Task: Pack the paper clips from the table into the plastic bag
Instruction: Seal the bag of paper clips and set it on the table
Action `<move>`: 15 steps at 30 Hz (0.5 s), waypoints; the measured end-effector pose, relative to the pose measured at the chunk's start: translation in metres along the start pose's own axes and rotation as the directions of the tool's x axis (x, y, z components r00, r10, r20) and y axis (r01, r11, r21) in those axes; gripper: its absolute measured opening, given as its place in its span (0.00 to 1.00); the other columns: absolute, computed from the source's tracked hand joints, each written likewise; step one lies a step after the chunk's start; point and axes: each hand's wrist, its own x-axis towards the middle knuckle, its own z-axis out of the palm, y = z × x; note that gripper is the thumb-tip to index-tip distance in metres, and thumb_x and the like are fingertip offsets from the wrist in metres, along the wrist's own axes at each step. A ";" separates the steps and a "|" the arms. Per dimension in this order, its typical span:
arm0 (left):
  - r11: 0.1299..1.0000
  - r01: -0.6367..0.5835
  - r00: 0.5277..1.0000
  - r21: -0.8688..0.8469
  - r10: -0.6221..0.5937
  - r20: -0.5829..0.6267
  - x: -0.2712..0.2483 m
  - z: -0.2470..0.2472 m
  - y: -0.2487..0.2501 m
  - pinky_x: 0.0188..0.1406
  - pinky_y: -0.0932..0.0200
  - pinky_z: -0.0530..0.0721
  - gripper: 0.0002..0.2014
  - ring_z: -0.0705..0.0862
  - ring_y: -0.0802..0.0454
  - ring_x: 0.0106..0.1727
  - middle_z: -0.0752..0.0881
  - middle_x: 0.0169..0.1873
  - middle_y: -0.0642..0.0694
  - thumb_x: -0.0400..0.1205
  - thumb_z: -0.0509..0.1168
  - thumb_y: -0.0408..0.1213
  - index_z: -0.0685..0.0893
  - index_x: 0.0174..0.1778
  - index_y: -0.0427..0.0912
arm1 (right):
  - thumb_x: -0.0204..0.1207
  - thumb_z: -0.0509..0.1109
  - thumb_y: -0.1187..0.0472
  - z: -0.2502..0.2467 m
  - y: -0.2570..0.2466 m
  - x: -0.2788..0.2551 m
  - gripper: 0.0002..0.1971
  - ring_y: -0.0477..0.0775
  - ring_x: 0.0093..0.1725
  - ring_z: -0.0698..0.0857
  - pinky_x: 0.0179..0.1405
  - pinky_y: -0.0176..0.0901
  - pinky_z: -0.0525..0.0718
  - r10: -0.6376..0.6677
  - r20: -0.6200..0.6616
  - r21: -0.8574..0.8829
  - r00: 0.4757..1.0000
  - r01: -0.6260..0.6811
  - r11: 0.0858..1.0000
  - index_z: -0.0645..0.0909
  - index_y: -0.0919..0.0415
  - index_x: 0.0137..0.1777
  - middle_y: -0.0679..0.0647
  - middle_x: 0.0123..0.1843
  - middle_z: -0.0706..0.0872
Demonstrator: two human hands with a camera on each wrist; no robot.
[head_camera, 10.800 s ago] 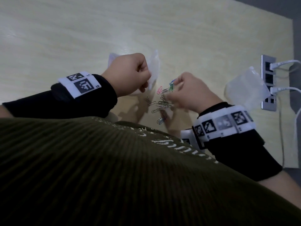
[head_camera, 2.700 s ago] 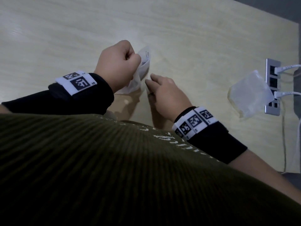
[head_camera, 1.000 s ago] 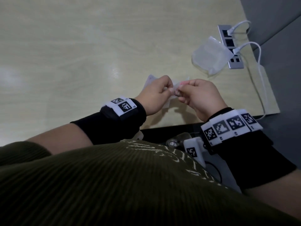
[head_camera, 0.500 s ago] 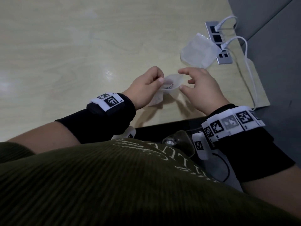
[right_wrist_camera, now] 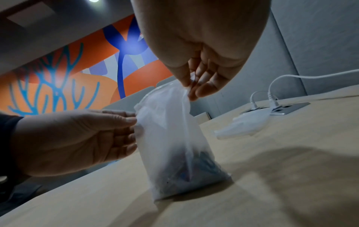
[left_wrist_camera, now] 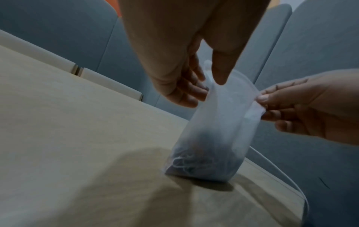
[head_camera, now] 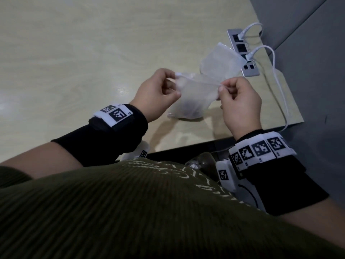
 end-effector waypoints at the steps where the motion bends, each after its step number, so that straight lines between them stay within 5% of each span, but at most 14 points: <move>1: 1.000 0.009 1.000 0.025 -0.008 -0.015 0.000 0.000 -0.001 0.47 0.58 0.82 0.08 0.82 0.56 0.37 0.83 0.37 0.53 0.76 0.70 0.36 0.80 0.46 0.52 | 0.78 0.68 0.59 -0.001 0.001 -0.001 0.02 0.44 0.43 0.86 0.52 0.50 0.88 0.015 0.005 0.006 1.000 -0.016 1.000 0.81 0.51 0.48 0.44 0.40 0.85; 5: 0.997 0.000 0.999 0.082 0.005 -0.053 0.002 0.004 0.006 0.46 0.54 0.84 0.03 0.86 0.47 0.38 0.90 0.36 0.43 0.76 0.71 0.39 0.85 0.36 0.46 | 0.77 0.66 0.61 -0.006 -0.005 0.001 0.11 0.47 0.56 0.82 0.63 0.44 0.80 -0.128 0.011 -0.132 0.992 0.129 0.983 0.81 0.55 0.58 0.48 0.55 0.83; 8: 0.990 -0.069 0.997 0.120 0.074 -0.033 0.000 0.006 0.013 0.38 0.58 0.81 0.07 0.81 0.55 0.34 0.89 0.34 0.41 0.77 0.71 0.42 0.87 0.38 0.42 | 0.76 0.67 0.55 -0.005 -0.019 -0.003 0.15 0.53 0.63 0.80 0.65 0.47 0.77 -0.353 0.114 -0.177 0.929 0.368 0.913 0.82 0.53 0.61 0.50 0.60 0.83; 12: 0.964 -0.204 0.978 0.171 0.209 -0.016 -0.006 0.009 0.022 0.38 0.59 0.80 0.08 0.82 0.57 0.33 0.88 0.32 0.49 0.77 0.70 0.44 0.89 0.42 0.43 | 0.77 0.67 0.48 0.004 -0.028 -0.006 0.12 0.55 0.58 0.83 0.61 0.60 0.79 -0.474 0.205 -0.190 0.856 0.510 0.839 0.86 0.49 0.56 0.48 0.54 0.88; 15: 0.956 -0.221 0.974 0.192 0.227 -0.007 -0.009 0.007 0.022 0.38 0.55 0.82 0.08 0.86 0.55 0.35 0.89 0.31 0.50 0.75 0.69 0.45 0.88 0.38 0.45 | 0.77 0.67 0.49 0.004 -0.026 -0.007 0.09 0.53 0.54 0.84 0.60 0.51 0.74 -0.524 0.214 -0.222 0.825 0.563 0.796 0.87 0.48 0.49 0.45 0.48 0.88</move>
